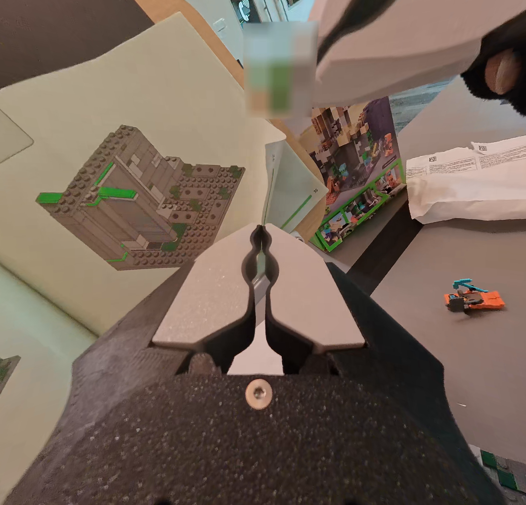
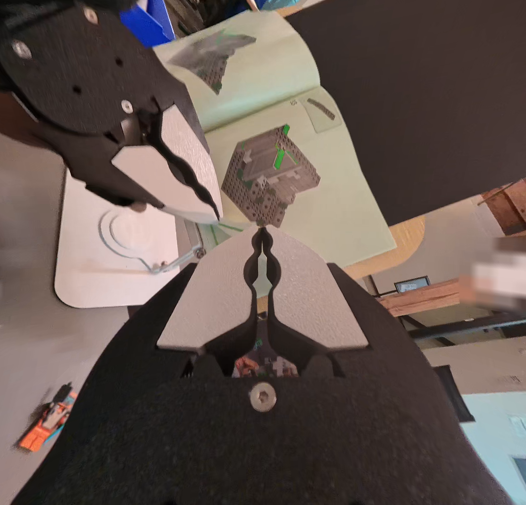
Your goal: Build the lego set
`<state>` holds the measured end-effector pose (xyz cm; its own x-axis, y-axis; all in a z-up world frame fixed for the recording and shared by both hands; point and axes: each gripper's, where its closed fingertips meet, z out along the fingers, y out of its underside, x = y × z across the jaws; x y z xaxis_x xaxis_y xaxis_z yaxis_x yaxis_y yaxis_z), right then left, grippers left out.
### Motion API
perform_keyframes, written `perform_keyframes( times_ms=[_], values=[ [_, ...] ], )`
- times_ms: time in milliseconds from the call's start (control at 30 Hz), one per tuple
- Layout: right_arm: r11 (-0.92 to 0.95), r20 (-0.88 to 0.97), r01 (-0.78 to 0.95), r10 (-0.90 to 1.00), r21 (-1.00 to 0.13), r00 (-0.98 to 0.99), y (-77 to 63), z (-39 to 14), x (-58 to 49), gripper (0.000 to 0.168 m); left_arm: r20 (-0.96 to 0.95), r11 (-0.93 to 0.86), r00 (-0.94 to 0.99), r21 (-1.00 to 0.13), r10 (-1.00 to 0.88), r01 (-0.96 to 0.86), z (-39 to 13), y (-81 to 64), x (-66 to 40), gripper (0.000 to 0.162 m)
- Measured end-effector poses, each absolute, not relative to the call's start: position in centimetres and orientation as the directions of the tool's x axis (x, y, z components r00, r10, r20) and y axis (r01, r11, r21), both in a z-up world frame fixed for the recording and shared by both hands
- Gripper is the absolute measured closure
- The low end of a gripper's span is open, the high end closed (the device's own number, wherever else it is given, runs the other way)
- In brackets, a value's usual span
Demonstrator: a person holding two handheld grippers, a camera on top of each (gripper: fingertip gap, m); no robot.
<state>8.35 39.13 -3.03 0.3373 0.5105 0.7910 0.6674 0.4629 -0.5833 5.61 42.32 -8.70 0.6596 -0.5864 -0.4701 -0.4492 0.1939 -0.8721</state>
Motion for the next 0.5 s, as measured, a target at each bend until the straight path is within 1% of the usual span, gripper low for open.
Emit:
perform_keyframes(
  times_ms=[33, 167, 233, 333, 433, 500],
  values=[
    [0.457, 0.795, 0.677, 0.504, -0.577, 0.338, 39.2, -3.3, 8.7, 0.168, -0.469, 0.193, 0.659, -0.872, -0.588, -0.449, -8.7, 42.2, 5.5, 0.162],
    [0.403, 0.778, 0.699, 0.517, -0.590, 0.358, 39.6, -4.8, 10.3, 0.168, -0.465, 0.202, 0.661, -0.877, -0.589, -0.437, -8.2, 41.6, 4.8, 0.162],
    [0.365, 0.767, 0.720, 0.531, -0.590, 0.359, 40.0, -6.2, 10.9, 0.147, -0.452, 0.205, 0.669, -0.885, -0.590, -0.417, -7.6, 41.2, 4.2, 0.162],
    [0.331, 0.740, 0.716, 0.557, -0.614, 0.377, 40.1, -7.3, 11.0, 0.145, -0.433, 0.208, 0.680, -0.897, -0.591, -0.391, -6.8, 40.4, 3.0, 0.162],
    [0.304, 0.677, 0.661, 0.600, -0.686, 0.427, 39.9, -7.3, 9.8, 0.141, -0.417, 0.218, 0.704, -0.908, -0.575, -0.359, -5.7, 39.6, 1.4, 0.162],
    [0.264, 0.613, 0.620, 0.645, -0.739, 0.456, 39.8, -7.5, 8.7, 0.134, -0.393, 0.214, 0.719, -0.919, -0.573, -0.332, -5.3, 39.0, 0.3, 0.162]
  ],
)
